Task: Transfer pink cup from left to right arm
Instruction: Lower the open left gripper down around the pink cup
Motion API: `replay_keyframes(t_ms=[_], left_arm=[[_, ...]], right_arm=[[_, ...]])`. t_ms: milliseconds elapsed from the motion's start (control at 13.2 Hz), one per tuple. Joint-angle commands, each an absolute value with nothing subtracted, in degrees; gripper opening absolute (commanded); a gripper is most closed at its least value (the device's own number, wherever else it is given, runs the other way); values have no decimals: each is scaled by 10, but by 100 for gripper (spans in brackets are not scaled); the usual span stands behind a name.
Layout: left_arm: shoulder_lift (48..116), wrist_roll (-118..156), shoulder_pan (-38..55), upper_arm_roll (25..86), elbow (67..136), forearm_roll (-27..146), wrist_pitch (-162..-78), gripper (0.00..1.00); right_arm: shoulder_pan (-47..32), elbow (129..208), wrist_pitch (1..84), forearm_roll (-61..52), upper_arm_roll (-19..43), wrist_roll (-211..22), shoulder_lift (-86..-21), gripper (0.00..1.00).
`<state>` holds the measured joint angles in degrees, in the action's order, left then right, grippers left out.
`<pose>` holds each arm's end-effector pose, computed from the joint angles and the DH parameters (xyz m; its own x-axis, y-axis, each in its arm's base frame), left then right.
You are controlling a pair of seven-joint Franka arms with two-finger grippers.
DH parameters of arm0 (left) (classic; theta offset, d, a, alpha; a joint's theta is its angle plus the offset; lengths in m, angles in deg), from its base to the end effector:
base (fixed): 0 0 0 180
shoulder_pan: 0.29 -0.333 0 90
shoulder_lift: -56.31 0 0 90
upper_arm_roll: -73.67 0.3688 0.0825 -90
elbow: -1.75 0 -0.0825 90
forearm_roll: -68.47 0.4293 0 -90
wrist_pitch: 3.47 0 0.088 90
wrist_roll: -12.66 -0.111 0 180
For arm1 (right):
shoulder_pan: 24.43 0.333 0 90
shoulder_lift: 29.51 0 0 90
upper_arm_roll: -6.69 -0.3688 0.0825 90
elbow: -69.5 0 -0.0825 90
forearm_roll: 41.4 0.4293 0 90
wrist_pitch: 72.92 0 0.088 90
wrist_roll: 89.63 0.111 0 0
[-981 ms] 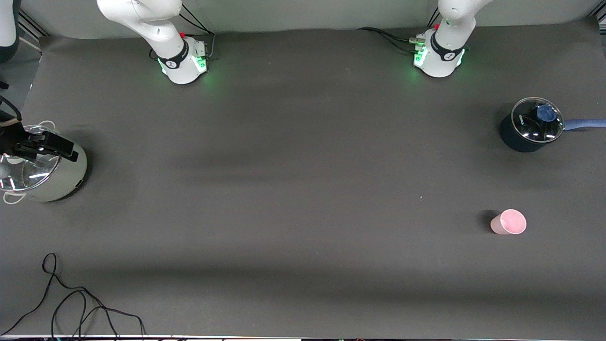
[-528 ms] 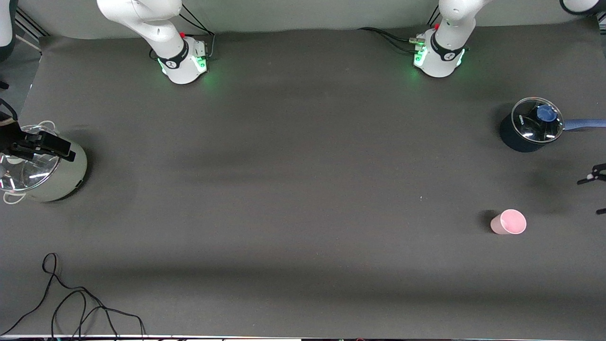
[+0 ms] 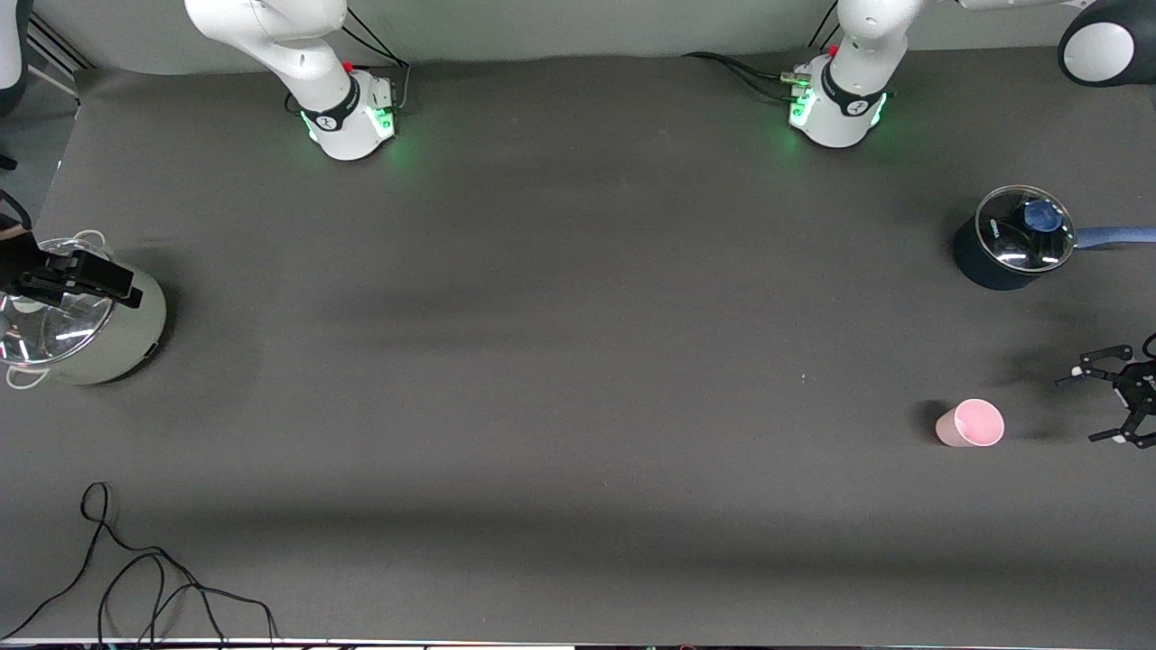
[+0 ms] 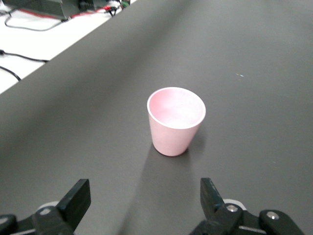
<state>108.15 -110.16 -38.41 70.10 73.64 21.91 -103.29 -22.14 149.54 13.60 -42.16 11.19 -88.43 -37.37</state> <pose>0.6880 0.4066 0.2179 0.2418 -0.5749 0.7817 -0.9379 -0.3450 0.0364 0.6429 -0.0222 0.6724 0.9979 -0.0598 -0.0231 -0.0592 -0.9979 0.0245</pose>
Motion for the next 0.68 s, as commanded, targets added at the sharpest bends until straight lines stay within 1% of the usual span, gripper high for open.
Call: replay_keyframes(t_ms=[0, 302, 604], left_arm=[[1127, -1131, -390, 677, 701, 184, -1031, 100], [1173, -1133, -390, 674, 686, 157, -1030, 100], [1186, -1151, -404, 663, 686, 157, -1021, 100]], right_arm=[[-221, 1489, 129, -412, 114, -896, -372, 100], [-221, 1490, 129, -412, 114, -896, -372, 100], [-222, 1490, 129, -412, 114, -897, -372, 100]])
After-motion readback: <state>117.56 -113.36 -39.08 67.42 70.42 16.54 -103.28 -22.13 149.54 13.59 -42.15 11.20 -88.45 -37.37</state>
